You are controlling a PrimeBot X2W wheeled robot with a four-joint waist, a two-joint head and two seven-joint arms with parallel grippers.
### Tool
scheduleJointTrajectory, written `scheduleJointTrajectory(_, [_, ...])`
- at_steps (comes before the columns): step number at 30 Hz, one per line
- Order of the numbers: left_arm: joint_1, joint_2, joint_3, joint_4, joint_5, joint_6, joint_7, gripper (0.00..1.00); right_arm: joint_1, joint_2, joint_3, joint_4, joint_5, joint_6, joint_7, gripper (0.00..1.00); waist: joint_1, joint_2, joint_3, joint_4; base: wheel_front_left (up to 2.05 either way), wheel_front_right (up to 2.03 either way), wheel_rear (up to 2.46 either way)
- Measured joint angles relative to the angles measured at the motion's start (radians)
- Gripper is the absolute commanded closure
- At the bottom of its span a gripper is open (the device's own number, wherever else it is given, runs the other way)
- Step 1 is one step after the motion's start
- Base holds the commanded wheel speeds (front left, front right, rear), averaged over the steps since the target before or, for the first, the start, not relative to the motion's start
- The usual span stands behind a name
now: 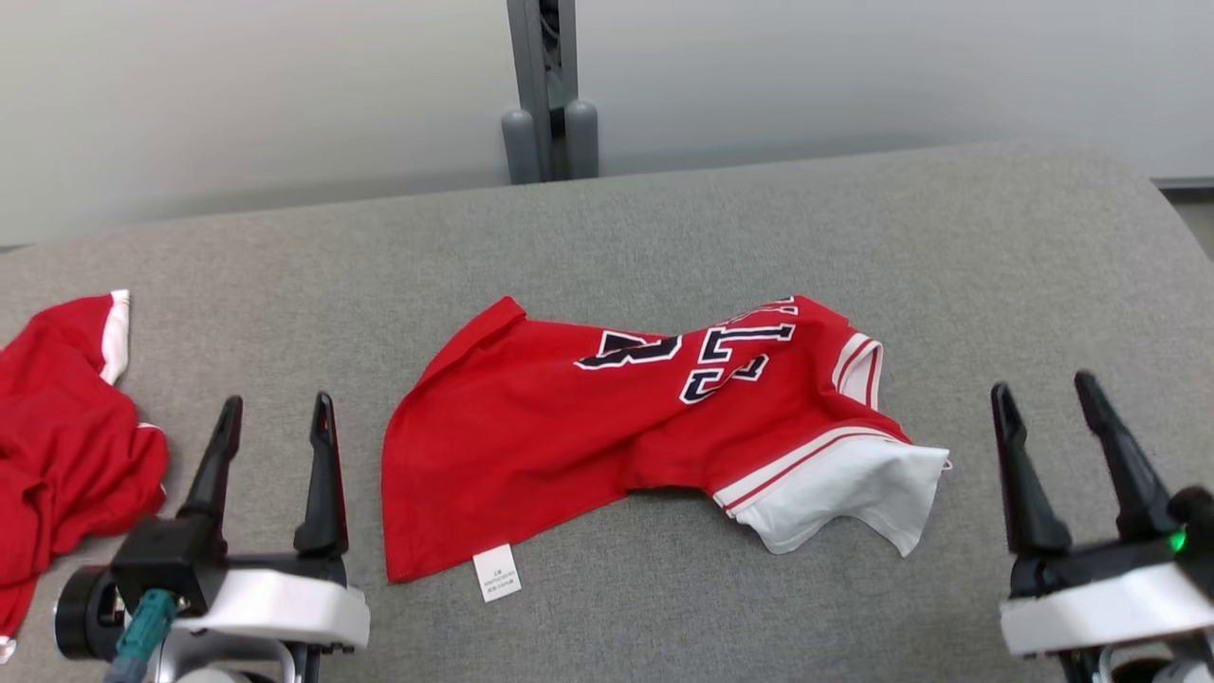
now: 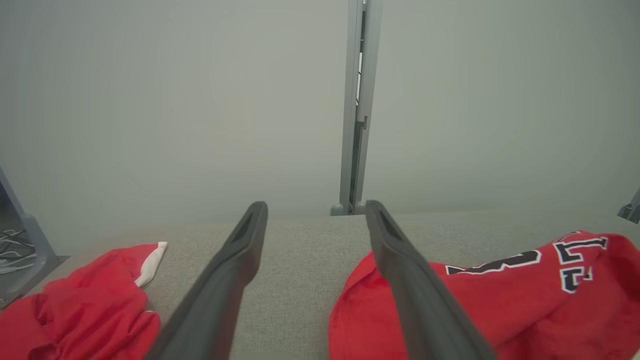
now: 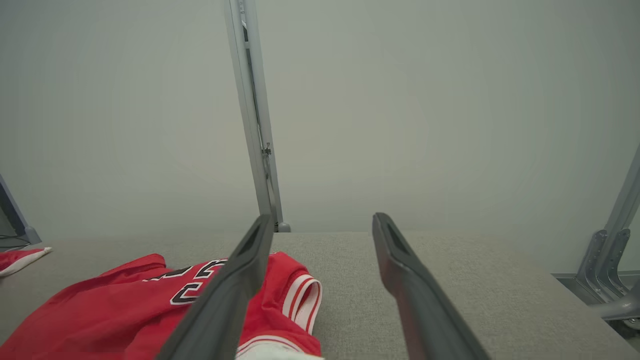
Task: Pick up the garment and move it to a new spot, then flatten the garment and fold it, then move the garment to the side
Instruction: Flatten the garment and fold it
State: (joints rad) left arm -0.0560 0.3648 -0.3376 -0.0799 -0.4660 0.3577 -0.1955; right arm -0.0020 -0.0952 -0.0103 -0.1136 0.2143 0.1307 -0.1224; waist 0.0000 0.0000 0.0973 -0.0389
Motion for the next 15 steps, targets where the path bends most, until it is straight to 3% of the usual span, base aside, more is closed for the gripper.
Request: scheduleJointTrajectory(15, [0.055, 0.007, -0.021, -0.017, 0.001, 0.013, 0.012, 0.0, 0.135, 0.039, 0.001, -0.035, -0.045, 0.0, 0.03, 0.0, 0.0, 0.0, -0.069, 0.011, 0.0, 0.0, 0.0])
